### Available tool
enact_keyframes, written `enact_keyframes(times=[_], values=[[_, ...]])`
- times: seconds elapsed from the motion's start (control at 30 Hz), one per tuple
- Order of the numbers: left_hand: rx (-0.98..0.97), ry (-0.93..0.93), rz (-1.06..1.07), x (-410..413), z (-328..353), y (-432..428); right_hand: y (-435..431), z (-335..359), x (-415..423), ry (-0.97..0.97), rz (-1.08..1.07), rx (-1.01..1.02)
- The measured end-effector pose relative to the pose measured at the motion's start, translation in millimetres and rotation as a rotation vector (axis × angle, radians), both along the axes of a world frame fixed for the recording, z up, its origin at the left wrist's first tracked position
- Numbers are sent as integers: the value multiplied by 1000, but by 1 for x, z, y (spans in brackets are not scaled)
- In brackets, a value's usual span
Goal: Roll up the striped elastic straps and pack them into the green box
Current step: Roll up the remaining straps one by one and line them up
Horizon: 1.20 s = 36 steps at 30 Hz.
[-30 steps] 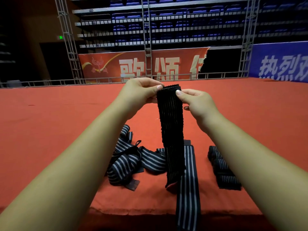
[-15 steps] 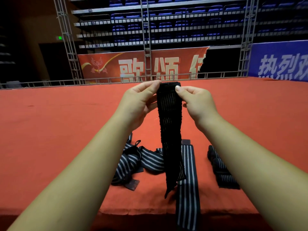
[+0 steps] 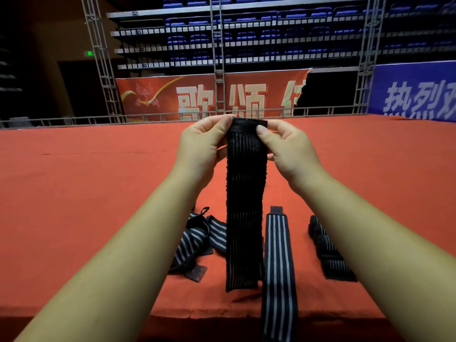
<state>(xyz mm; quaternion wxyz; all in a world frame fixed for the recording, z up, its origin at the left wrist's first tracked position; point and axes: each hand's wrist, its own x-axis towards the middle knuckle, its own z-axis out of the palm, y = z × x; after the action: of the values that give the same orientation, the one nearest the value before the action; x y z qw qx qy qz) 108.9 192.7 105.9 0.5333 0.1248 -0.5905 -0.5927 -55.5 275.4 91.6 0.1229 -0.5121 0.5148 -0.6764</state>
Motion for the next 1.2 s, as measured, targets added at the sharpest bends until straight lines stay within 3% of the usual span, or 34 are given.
enact_keyframes(times=[0.33,0.53,0.83,1.2], values=[[-49,-114,50,8,-15,-15,-4,-5,11,-7,26,-47],[1,-452,-85,17,-99,-31,-9,-33,0,-4,-59,-3],[0,-684,-91,8,-195,-37,-5,-58,-8,-27,-142,95],[130,-588,5,-16,-225,-34,-2,-73,-22,-145,-134,131]])
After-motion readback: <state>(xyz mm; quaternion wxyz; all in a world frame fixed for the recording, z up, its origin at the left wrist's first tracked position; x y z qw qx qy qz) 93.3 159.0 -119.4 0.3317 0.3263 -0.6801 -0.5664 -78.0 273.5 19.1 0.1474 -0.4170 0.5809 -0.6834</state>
